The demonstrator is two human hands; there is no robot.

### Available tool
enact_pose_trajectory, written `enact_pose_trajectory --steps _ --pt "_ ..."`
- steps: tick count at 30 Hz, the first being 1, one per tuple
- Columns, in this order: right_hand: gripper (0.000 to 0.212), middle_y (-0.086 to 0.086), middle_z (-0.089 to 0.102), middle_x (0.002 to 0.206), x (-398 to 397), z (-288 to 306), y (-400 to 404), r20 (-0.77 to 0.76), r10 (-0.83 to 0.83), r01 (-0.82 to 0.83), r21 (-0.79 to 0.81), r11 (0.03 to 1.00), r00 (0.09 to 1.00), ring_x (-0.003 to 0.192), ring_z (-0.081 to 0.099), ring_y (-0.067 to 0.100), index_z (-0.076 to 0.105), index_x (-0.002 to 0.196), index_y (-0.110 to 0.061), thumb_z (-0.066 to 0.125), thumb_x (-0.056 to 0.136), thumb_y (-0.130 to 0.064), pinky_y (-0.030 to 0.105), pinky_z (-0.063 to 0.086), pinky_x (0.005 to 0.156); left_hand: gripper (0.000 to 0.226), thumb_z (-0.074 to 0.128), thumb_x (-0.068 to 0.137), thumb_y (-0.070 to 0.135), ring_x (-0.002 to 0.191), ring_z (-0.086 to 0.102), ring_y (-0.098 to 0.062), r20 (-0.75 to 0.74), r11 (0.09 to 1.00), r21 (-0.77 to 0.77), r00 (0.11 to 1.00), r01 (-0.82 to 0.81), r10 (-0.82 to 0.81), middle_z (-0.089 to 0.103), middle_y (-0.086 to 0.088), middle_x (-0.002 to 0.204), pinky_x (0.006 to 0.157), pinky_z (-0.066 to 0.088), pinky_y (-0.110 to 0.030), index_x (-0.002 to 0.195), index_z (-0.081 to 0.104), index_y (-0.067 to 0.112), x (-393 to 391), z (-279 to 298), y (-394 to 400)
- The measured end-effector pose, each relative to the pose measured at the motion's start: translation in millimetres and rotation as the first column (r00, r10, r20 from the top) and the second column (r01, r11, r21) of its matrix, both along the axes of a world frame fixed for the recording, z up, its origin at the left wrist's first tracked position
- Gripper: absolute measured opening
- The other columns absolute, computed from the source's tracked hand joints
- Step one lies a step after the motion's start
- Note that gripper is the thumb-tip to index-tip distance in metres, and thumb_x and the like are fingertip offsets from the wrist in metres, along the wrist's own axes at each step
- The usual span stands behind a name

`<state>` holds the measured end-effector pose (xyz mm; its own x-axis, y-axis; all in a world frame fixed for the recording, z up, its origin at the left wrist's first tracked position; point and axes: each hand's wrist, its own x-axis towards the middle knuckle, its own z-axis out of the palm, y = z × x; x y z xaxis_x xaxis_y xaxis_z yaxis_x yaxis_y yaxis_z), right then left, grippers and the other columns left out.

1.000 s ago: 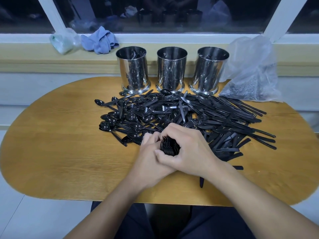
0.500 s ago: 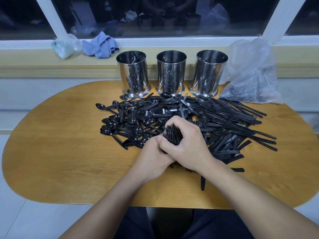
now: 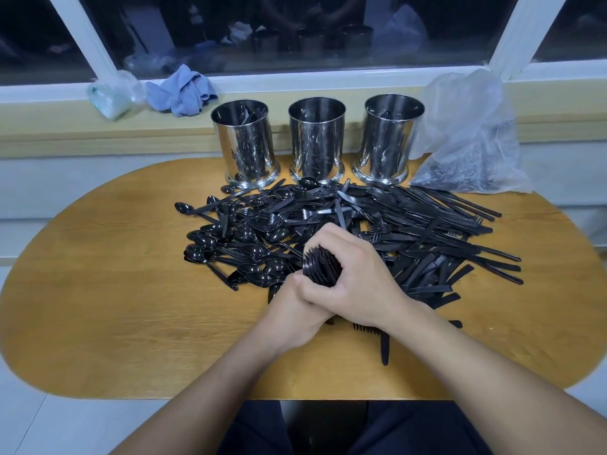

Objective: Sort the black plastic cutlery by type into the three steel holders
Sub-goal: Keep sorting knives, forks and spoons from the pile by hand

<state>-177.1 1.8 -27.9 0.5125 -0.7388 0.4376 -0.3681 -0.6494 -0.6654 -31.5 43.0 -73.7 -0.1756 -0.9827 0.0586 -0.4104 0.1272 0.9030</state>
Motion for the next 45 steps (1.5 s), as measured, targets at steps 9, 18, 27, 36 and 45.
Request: enact_pose_trajectory --steps 9,18,27,36,45 --pt "0.042 -0.013 0.064 0.119 -17.3 7.1 -9.1 0.077 -0.040 0.025 0.188 0.982 0.996 0.106 0.064 0.015 0.066 0.136 -0.028 0.075 0.097 -0.042 0.033 0.053 0.092 0.012 0.073 0.098 0.013 0.073 0.064 -0.025 0.038 0.999 0.027 0.999 -0.033 0.032 0.071 -0.001 0.078 0.063 0.054 -0.046 0.089 0.067 0.019 11.7 13.0 -5.6" --pt "0.023 -0.015 0.073 0.111 -23.8 10.2 -82.9 0.070 -0.345 0.287 0.415 0.864 0.936 0.097 0.070 0.005 0.071 0.121 -0.036 0.076 0.098 -0.038 0.041 0.060 0.097 0.027 0.073 0.103 0.031 0.056 0.045 -0.024 -0.010 0.989 0.091 0.992 -0.121 0.122 0.065 -0.016 0.067 0.058 0.037 -0.030 0.085 0.083 0.013 55.8 101.9 -94.3" --pt "0.093 -0.001 0.041 0.166 1.8 36.4 -194.0 -0.119 -0.336 0.356 0.357 0.864 0.934 0.146 0.048 0.016 0.031 0.167 -0.023 0.083 0.093 -0.046 0.038 0.041 0.124 0.020 0.077 0.092 0.020 0.052 0.061 -0.011 -0.005 0.922 -0.085 0.925 -0.379 0.380 0.077 0.002 0.068 0.052 0.045 -0.023 0.074 0.082 0.012 53.1 174.1 -267.0" --pt "0.128 -0.004 0.034 0.171 27.9 20.1 -256.4 -0.029 -0.401 0.381 0.380 0.843 0.916 0.154 0.038 0.016 0.011 0.171 -0.024 0.092 0.078 -0.059 0.034 0.035 0.125 0.026 0.084 0.084 0.032 0.076 0.066 -0.029 0.505 0.936 -0.087 0.794 -0.342 0.338 0.066 -0.003 0.075 0.061 0.046 -0.034 0.086 0.070 0.009 42.1 140.7 -379.0" --pt "0.118 -0.012 0.057 0.153 36.2 -0.5 -280.4 0.096 -0.441 0.364 0.424 0.829 0.893 0.141 0.053 0.010 0.034 0.163 -0.029 0.092 0.069 -0.069 0.040 0.046 0.120 0.033 0.083 0.079 0.043 0.078 0.069 -0.030 0.728 0.960 -0.028 0.653 -0.278 0.210 0.070 -0.004 0.082 0.069 0.050 -0.033 0.082 0.065 0.015 26.7 123.6 -397.0"
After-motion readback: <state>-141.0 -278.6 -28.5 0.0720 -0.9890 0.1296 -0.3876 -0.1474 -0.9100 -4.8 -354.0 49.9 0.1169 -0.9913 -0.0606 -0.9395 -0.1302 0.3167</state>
